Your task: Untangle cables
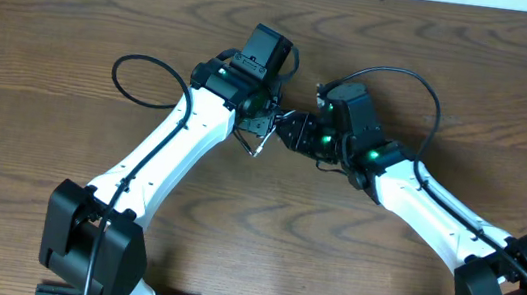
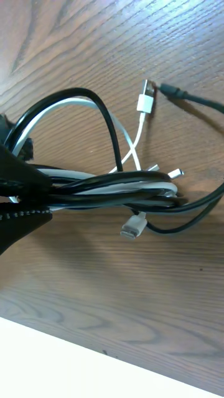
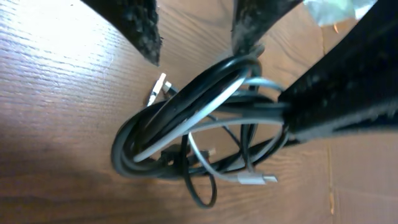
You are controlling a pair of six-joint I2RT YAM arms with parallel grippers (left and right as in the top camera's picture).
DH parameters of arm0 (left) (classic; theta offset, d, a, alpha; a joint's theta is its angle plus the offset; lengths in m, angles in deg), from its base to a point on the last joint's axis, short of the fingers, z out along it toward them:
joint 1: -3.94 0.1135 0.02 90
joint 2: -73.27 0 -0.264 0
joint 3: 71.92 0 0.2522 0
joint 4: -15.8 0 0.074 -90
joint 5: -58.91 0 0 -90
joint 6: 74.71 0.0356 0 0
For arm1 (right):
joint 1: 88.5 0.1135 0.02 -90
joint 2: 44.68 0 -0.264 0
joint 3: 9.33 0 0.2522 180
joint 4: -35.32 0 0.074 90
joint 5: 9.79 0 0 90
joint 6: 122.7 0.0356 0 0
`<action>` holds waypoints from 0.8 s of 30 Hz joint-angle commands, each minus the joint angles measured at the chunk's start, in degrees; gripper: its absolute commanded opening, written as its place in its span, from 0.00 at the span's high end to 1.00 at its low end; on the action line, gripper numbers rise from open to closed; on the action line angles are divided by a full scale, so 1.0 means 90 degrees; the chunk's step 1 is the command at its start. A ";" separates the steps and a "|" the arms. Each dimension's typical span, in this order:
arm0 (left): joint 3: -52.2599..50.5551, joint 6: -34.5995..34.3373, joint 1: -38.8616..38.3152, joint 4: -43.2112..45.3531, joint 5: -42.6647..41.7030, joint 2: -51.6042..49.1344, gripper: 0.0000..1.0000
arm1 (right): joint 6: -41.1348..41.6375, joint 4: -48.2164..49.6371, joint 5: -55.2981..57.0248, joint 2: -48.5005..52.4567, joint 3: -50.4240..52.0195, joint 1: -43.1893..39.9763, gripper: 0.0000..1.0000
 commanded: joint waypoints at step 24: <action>0.0012 -0.1231 0.0022 -0.0017 -0.0486 0.0019 0.92 | -0.0063 0.0843 0.1168 0.0459 0.0000 0.0342 0.60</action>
